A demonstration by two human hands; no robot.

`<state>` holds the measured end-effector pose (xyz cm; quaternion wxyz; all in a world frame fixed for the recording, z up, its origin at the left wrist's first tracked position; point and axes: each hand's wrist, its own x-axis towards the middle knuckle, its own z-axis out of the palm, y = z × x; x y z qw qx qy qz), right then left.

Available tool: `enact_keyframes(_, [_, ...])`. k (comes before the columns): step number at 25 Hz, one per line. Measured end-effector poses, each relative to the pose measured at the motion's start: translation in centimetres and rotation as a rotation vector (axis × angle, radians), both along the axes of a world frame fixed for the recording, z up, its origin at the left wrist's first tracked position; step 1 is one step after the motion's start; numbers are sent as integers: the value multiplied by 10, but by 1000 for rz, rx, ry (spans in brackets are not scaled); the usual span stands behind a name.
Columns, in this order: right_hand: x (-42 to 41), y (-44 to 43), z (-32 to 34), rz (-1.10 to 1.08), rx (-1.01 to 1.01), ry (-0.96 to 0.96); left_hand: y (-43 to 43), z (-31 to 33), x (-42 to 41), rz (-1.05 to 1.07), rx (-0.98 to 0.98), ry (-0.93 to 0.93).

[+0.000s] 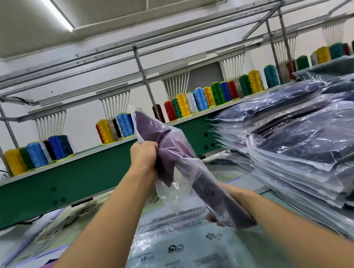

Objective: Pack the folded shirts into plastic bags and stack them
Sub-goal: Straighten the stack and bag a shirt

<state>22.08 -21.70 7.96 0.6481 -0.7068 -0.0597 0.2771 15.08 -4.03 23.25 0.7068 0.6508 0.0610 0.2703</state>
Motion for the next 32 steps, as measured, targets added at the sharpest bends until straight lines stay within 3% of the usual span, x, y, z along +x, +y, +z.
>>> enact_keyframes(6, [-7,-19,79,-233,-254,-637,3,13,5,36,-59,10])
enact_keyframes(11, [-24,-83,157,-397,-391,-945,-30,39,-3,-60,-174,-77])
enact_keyframes(15, [-21,-167,179,-549,-524,-915,-78,33,0,-169,-59,-19])
enact_keyframes(19, [-2,-257,168,-661,-890,-875,-148,4,19,-329,-8,106])
enact_keyframes(24, [29,-338,147,-723,-1121,-820,-225,-24,50,-515,33,163])
enact_keyframes(28, [59,-384,131,-766,-1256,-774,-249,-33,81,-559,250,250])
enact_keyframes(32, [82,-414,124,-788,-1380,-730,-259,-44,102,-196,1036,334])
